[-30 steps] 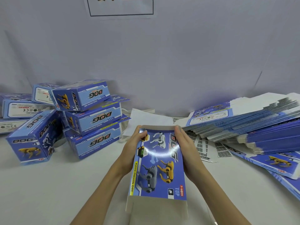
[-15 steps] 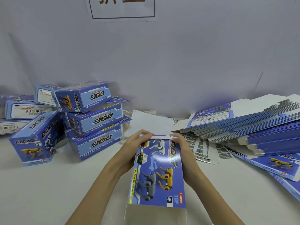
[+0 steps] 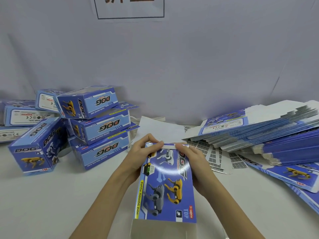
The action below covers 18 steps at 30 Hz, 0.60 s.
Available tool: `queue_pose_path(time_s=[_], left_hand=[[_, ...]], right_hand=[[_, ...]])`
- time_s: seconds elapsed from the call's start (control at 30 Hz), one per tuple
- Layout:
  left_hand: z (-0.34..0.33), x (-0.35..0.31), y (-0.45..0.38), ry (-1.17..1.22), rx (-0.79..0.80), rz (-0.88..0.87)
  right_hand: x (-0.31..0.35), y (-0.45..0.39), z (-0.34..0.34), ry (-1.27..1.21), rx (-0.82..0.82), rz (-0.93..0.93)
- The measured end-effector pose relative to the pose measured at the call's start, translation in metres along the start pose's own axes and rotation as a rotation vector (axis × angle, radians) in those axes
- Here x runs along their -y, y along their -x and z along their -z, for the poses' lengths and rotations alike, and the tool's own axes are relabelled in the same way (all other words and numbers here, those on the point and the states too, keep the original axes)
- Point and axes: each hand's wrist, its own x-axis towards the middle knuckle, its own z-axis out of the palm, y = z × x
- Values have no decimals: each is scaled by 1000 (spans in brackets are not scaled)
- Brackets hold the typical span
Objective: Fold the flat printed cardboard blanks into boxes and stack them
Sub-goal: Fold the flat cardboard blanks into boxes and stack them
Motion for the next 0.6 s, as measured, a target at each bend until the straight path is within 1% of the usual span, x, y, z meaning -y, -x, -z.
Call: queue_pose_path(time_s=[0.07,0.1,0.13,0.2,0.23,0.27,0.37,0.43,0.53,0.57,0.6], left_hand=[[3,2,-2,-18,-21,-37],[6,3,-3,-68,-41,-50],[10,2,-3,-127,-55,-50],[18,-2,-2,-187,-58,-40],[21,-4,-1,-220,-55,-64],[21,-6,-1,-267,-61,-119],[16,-6,1,-461,-110,-392],[7,-2,4,-719,-82,-508],[-8,11,4,-1225,-65,-543],[-12,16,3,-1300,-64,-531],[-13,19,2,-1308,-60,-520]], right_hand=[[0,-2,0,-49,-48,47],[0,-3,-1,-101,-111,87],[0,-4,0,-167,-212,134],[1,-7,4,-291,-471,241],[2,-7,7,-338,-567,301],[3,-7,9,-375,-616,356],[2,-8,11,-374,-654,450],[-3,-10,9,-329,-641,458],[-11,-8,0,-295,-551,473],[-12,-7,-2,-270,-513,482],[-12,-7,-3,-235,-475,487]])
